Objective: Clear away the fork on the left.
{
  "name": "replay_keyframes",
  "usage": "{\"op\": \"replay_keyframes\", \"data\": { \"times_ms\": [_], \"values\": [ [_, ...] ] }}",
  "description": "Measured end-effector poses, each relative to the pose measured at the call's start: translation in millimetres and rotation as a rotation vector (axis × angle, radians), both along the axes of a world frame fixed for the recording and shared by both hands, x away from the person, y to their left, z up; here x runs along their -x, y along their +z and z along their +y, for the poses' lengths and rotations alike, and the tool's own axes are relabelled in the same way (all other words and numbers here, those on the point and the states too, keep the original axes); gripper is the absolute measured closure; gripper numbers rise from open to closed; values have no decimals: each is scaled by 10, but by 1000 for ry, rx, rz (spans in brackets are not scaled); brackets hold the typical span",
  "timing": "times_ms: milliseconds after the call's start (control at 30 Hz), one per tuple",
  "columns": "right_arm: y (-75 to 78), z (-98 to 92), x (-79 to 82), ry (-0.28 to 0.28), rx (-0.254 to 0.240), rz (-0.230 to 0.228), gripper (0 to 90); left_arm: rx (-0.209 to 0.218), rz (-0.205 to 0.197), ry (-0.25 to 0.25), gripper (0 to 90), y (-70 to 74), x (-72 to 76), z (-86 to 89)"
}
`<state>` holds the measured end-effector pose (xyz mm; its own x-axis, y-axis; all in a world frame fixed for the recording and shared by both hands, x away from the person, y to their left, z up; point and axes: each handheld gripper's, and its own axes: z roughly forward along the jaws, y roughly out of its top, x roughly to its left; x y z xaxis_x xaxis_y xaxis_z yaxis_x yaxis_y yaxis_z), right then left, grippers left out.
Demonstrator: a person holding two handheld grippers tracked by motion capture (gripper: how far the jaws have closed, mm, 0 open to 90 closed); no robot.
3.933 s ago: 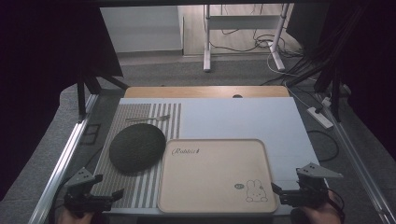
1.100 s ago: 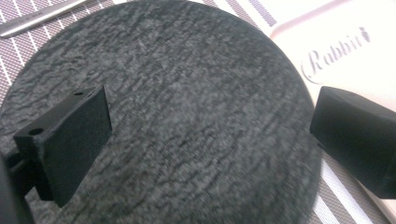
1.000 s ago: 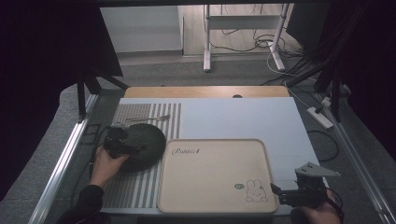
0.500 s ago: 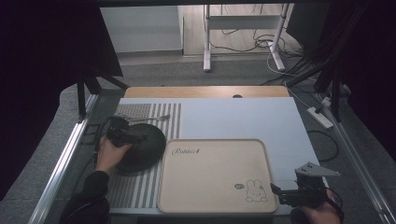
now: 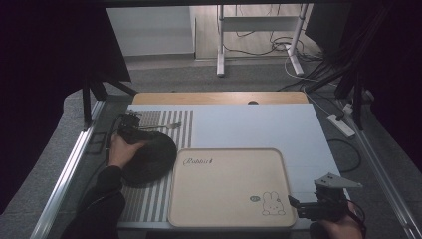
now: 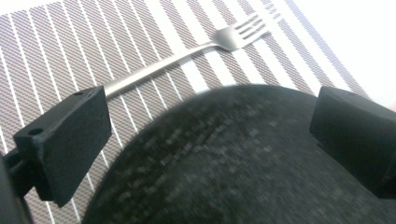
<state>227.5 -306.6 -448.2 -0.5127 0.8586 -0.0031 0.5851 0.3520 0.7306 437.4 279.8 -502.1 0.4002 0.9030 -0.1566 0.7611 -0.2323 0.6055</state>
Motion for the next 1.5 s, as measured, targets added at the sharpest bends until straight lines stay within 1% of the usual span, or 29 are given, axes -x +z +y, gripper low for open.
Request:
{"op": "replay_keyframes", "data": {
  "times_ms": [167,267,300,367,400,433,467,500,567,600,633,667,700,733,767,833,933,1000,1067,1100,1133,1167,1233,1300,1333,1400,1433,1467,1500],
  "values": [
    [0,0,-1,1,0,1,0,-11,21,1,0,-48,-154,-14],
    [0,-1,-1,0,-1,1,0,-30,28,0,8,-64,-226,-21],
    [-1,-2,-1,0,-3,0,0,-30,31,4,14,-67,-247,-19],
    [-1,-2,-1,0,-4,0,0,-31,30,12,45,-71,-283,-10],
    [-1,-2,-1,0,-4,0,0,-34,31,12,79,-71,-299,-3],
    [-1,-3,-1,1,-5,0,0,-45,30,14,191,-73,-330,12],
    [-1,-3,-1,1,-5,0,0,-45,30,14,249,-73,-330,12],
    [-1,-3,-1,1,-6,0,0,-52,30,18,249,-75,-345,23],
    [-1,-3,-2,2,-6,1,0,-46,32,33,429,-82,-382,57],
    [-1,-3,-2,3,-6,1,0,-38,35,41,621,-88,-402,77],
    [-1,-3,-2,3,-6,2,0,-34,39,49,676,-93,-423,96],
    [-1,-3,-2,3,-6,2,0,-37,41,56,676,-98,-442,110],
    [-2,-4,-3,4,-7,2,0,-62,45,75,852,-117,-479,128],
    [-1,-4,-3,3,-7,3,0,-67,49,84,888,-129,-498,137],
    [-1,-4,-4,4,-8,3,0,-67,49,84,888,-129,-498,137],
    [-2,-5,-4,4,-8,4,0,-72,61,94,889,-157,-538,160],
    [-2,-7,-5,6,-9,5,0,-84,68,110,889,-195,-594,197],
    [-2,-7,-5,6,-9,5,0,-93,71,129,889,-225,-633,226],
    [-2,-6,-5,8,-10,6,0,-105,89,140,889,-267,-667,256],
    [-2,-6,-5,8,-10,6,0,-91,85,145,889,-282,-669,281],
    [-2,-6,-4,8,-10,5,0,-79,96,156,889,-281,-663,308],
    [-2,-6,-4,8,-10,5,0,-79,96,156,889,-281,-663,308],
    [-3,-6,-5,9,-9,7,0,-96,103,152,889,-269,-639,298],
    [-3,-5,-3,10,-8,6,0,-114,127,131,890,-249,-615,293],
    [-3,-4,-3,12,-7,6,0,-115,138,125,889,-241,-601,289],
    [-2,0,-1,12,-2,5,0,-112,171,95,890,-221,-561,290],
    [-2,0,-1,12,-2,5,0,-112,171,95,890,-221,-561,290],
    [-2,3,0,13,0,5,0,-104,192,81,890,-211,-536,292],
    [-2,3,0,13,0,5,0,-104,192,81,890,-211,-536,292]
  ]
}}
